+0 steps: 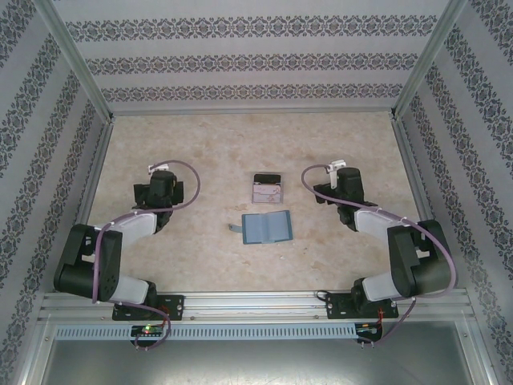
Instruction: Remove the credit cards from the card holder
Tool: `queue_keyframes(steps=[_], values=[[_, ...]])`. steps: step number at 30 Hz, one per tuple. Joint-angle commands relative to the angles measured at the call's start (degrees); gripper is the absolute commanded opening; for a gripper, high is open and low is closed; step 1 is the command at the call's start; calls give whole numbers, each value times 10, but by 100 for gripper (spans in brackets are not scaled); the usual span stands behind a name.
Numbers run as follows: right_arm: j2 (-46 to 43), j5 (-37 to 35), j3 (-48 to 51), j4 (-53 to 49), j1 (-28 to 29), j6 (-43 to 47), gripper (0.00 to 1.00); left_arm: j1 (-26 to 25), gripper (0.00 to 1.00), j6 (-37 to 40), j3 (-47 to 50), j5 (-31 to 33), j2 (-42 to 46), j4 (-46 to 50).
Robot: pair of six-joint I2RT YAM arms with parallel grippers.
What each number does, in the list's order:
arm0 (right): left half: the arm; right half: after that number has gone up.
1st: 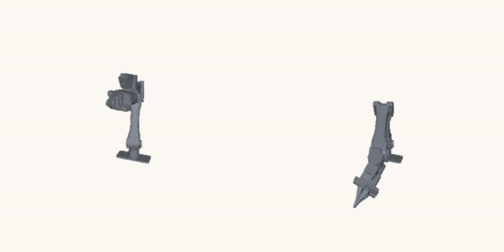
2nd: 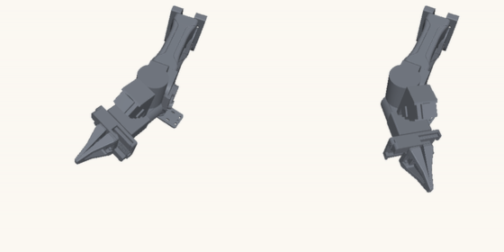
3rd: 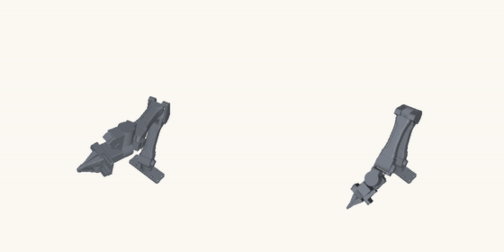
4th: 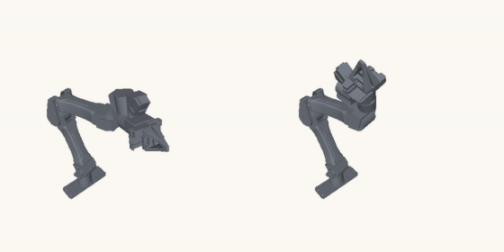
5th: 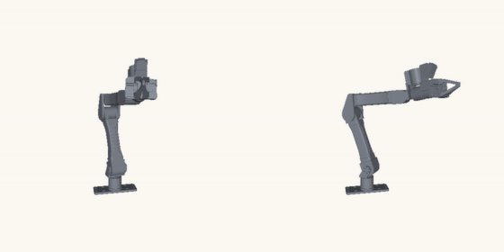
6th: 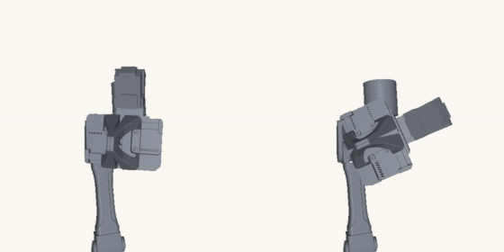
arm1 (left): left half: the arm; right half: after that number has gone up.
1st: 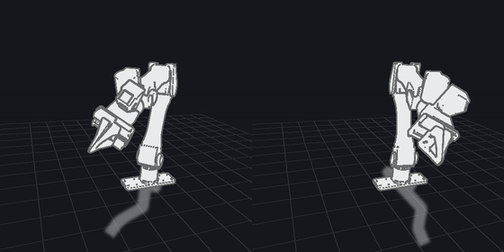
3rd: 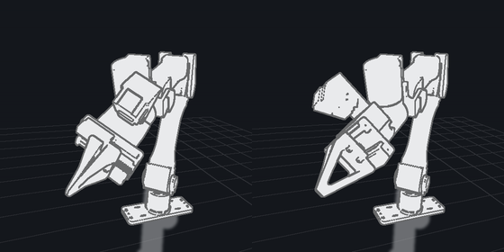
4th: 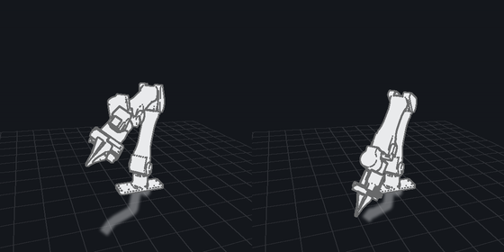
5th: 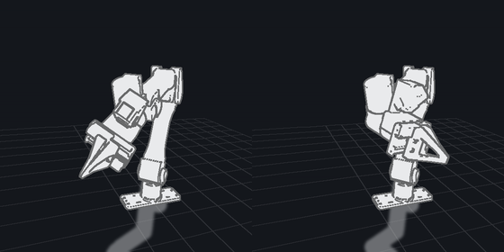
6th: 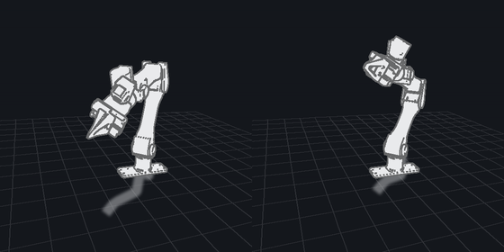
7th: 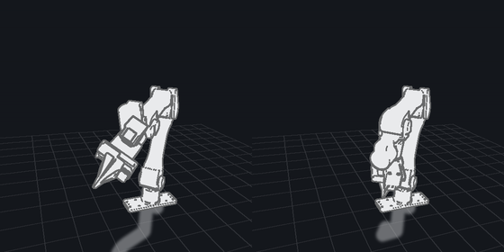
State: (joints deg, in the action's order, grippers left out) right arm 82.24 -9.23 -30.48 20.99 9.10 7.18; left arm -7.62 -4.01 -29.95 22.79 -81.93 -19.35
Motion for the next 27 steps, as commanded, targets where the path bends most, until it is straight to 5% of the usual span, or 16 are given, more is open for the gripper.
queue_keyframes(steps=[1, 9, 12, 14, 20, 27], values=[[15, -33, 25, 172, -14, -39, 98, 20, 100, 38, 34, -35, -29, -215], [37, 57, 77, 278, -84, -96, 98, 65, 100, 22, 57, -151, -61, -276], [39, 58, 82, 288, -82, -93, 98, 67, 100, 36, 93, -168, -100, -395], [40, 58, 83, 294, -83, -92, 98, 67, 100, 25, 80, -161, -82, -329], [40, 54, 84, 295, -77, -87, 98, 65, 100, 33, 87, -157, -92, -367], [40, 50, 84, 297, -73, -84, 98, 63, 100, 73, 108, -265, -89, -398]])
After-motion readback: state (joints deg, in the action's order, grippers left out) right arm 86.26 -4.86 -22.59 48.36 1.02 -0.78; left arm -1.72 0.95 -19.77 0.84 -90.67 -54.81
